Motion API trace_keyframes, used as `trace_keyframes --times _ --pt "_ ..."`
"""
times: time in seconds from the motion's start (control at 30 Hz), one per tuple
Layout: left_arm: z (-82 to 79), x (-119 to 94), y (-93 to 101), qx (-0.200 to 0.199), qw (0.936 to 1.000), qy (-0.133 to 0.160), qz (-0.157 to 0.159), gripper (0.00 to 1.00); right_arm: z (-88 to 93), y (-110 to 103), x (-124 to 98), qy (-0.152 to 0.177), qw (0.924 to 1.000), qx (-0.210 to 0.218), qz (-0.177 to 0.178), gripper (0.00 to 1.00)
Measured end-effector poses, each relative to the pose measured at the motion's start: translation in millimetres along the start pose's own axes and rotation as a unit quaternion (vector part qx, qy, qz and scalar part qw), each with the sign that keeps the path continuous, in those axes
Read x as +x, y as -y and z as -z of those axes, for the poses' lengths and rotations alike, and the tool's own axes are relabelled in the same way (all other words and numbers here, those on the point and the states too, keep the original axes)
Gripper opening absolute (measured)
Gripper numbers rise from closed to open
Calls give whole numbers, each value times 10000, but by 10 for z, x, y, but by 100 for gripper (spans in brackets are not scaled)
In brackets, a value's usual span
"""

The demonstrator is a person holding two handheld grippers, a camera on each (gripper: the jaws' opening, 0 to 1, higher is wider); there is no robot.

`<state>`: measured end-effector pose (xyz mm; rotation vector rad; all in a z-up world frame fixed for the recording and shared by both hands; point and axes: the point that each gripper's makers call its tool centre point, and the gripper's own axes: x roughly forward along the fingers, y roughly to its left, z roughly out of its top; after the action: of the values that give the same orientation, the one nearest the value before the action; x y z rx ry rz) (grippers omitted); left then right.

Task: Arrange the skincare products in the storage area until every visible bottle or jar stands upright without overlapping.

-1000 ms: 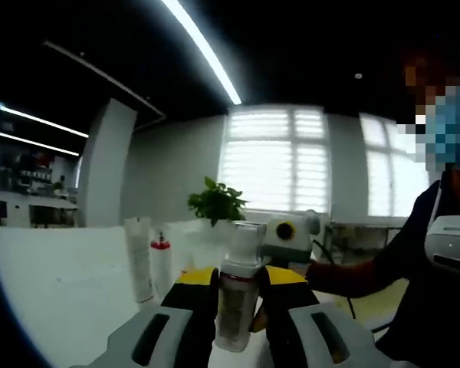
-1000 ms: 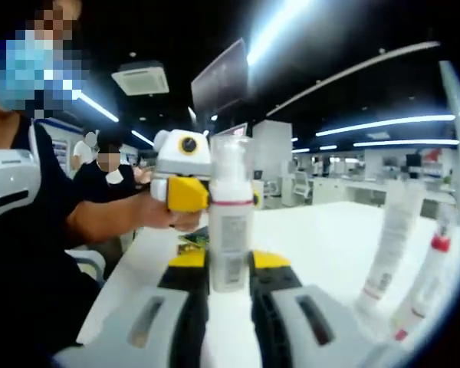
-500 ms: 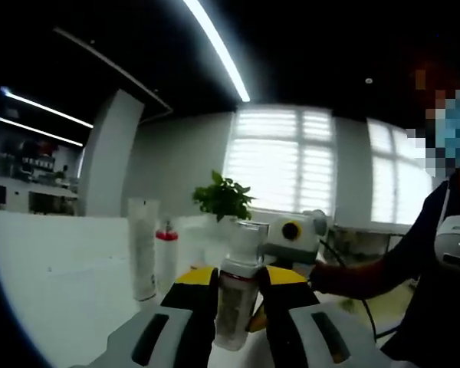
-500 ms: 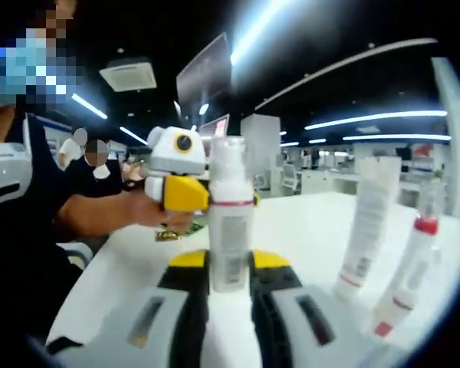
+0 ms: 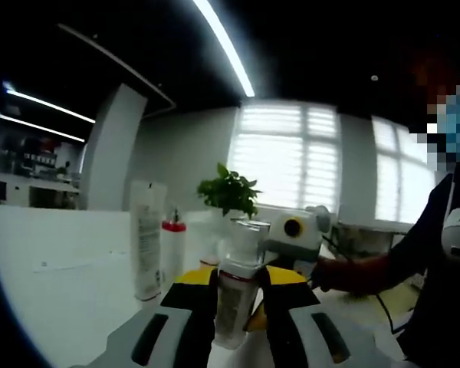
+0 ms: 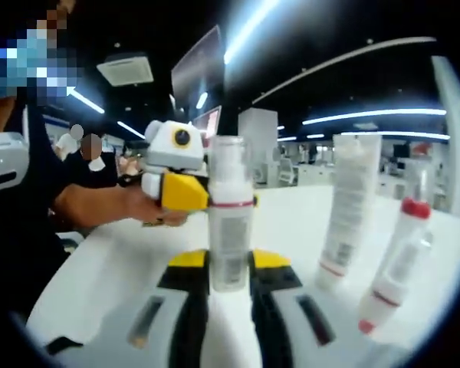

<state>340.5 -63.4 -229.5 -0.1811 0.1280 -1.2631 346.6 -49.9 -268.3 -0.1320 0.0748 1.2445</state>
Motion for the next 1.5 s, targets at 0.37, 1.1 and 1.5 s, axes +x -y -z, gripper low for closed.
trace_keyframes --times 0.37,1.1,1.5 --pt "93 124 -158 14 10000 67 -57 22 137 173 -7 -120 9997 -38 203 18" --pt "357 243 -430 -15 9999 -46 -129 22 452 403 34 -723 9940 -243 782 19" --pt "359 285 -534 -15 9996 53 -268 22 479 505 8 -906 9876 -391 1219 19"
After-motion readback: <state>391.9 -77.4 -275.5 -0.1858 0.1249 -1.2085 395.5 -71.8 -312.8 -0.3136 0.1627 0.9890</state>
